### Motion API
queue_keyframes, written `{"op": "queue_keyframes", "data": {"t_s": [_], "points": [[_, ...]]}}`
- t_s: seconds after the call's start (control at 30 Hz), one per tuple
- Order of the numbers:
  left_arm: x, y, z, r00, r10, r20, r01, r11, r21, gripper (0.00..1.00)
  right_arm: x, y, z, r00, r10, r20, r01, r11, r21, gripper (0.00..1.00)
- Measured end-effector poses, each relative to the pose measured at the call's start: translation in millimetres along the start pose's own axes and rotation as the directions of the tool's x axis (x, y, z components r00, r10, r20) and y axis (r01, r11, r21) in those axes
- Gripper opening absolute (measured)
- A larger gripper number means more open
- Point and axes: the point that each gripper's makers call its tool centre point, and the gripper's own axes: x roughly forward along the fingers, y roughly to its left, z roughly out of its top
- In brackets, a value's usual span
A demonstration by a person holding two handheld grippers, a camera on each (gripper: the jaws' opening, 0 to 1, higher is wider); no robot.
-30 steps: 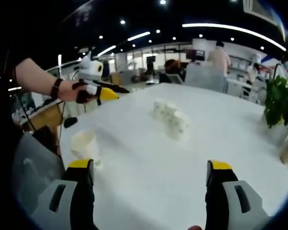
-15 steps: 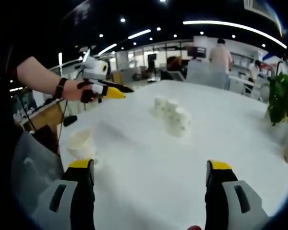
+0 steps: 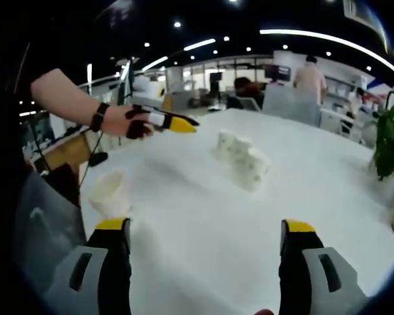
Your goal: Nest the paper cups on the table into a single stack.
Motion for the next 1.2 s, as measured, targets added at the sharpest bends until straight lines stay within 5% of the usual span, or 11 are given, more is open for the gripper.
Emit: {"op": "queue_keyframes", "data": {"t_s": [0.5, 1.2], "points": [[15, 27.6, -15.3, 0.999, 0.032, -0.013, -0.032, 0.999, 0.019, 0.95, 1, -2, -10.6, 1.000, -0.006, -0.016, 0.006, 1.000, 0.027, 0.93], [38, 49.9, -10.0, 0.998, 0.054, 0.018, -0.055, 0.996, 0.065, 0.90, -1, -5, -24.1, 0.999, -0.019, -0.026, 0.021, 0.997, 0.073, 0.91]]}}
